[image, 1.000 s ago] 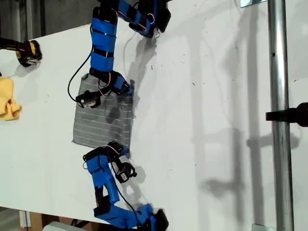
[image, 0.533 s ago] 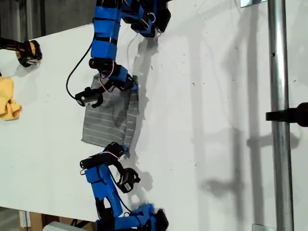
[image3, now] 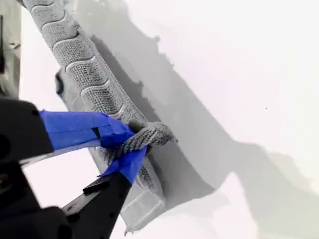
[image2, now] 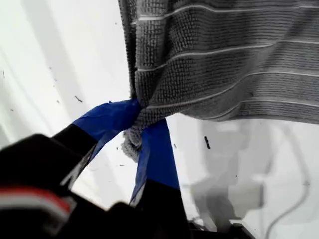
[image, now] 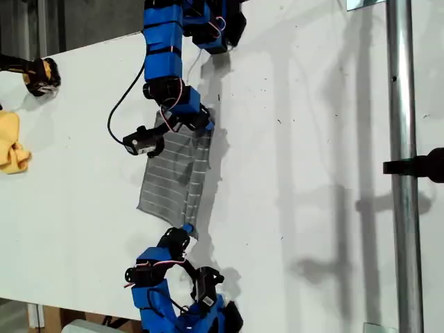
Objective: Grasp corners of a towel and fold twice.
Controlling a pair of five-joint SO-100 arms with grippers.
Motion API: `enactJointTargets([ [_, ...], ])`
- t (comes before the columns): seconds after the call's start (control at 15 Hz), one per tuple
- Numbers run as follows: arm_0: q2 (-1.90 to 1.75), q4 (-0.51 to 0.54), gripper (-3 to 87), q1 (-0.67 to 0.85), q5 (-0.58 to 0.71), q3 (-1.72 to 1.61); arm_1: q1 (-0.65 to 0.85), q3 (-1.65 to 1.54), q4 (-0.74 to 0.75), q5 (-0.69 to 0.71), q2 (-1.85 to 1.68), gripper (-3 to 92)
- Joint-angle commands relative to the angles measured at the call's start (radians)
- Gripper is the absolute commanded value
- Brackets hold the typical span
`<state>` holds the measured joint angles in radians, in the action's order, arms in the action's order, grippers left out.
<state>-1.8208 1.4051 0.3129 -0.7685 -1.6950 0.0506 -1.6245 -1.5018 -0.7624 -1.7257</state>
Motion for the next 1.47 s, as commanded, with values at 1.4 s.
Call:
enactJointTargets([
  [1.4, 0.414, -0.497, -2.3, 0.508, 0.348, 0.210, 0.762, -0.307, 0.295, 0.124, -0.242, -0.2],
])
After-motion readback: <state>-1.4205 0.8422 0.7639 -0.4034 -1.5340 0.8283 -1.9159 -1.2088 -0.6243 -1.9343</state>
